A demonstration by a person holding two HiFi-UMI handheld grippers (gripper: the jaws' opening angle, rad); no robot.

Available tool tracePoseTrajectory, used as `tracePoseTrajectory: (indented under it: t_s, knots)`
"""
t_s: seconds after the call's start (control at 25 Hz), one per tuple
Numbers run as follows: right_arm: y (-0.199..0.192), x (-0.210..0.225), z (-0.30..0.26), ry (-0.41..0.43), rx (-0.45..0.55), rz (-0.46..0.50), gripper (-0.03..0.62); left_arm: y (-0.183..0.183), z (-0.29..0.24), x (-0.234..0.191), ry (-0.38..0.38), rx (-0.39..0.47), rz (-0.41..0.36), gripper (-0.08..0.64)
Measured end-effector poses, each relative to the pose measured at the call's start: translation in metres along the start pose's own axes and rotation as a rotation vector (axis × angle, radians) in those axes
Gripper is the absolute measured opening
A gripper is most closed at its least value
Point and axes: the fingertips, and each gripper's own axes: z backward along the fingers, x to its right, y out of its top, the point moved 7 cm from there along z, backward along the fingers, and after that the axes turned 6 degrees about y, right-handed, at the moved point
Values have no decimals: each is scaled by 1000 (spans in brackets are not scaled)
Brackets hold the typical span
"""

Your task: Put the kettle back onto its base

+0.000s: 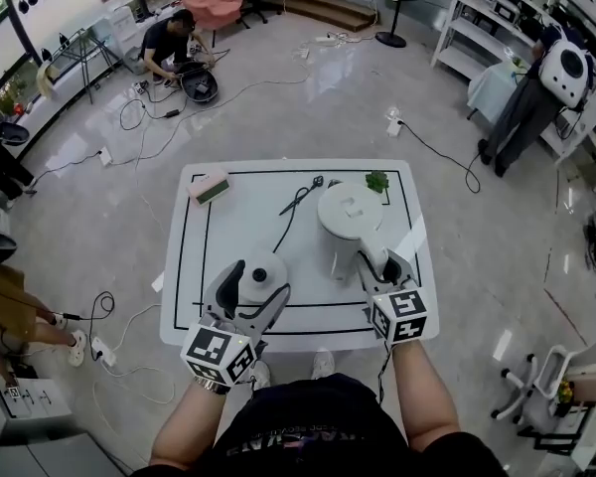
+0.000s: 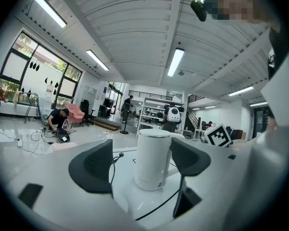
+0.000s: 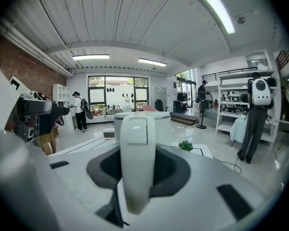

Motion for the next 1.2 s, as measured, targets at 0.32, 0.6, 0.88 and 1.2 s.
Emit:
tracePoseTrajectory:
  t_s: [0.32,0.6,0.88,1.2]
  knots:
    - [25,-44,-33,98,41,8,117,1,35,-34,83,4,8,376]
    - [41,-92,-55,173,65,21,117,1,64,-58,126,6,17,376]
    - [41,-130,-73,213,62,13,117,-2,85,-78,133,-2,19,376]
    - [37,-158,-83,206,56,4,117,-3,100,-99,115,-10,18,376]
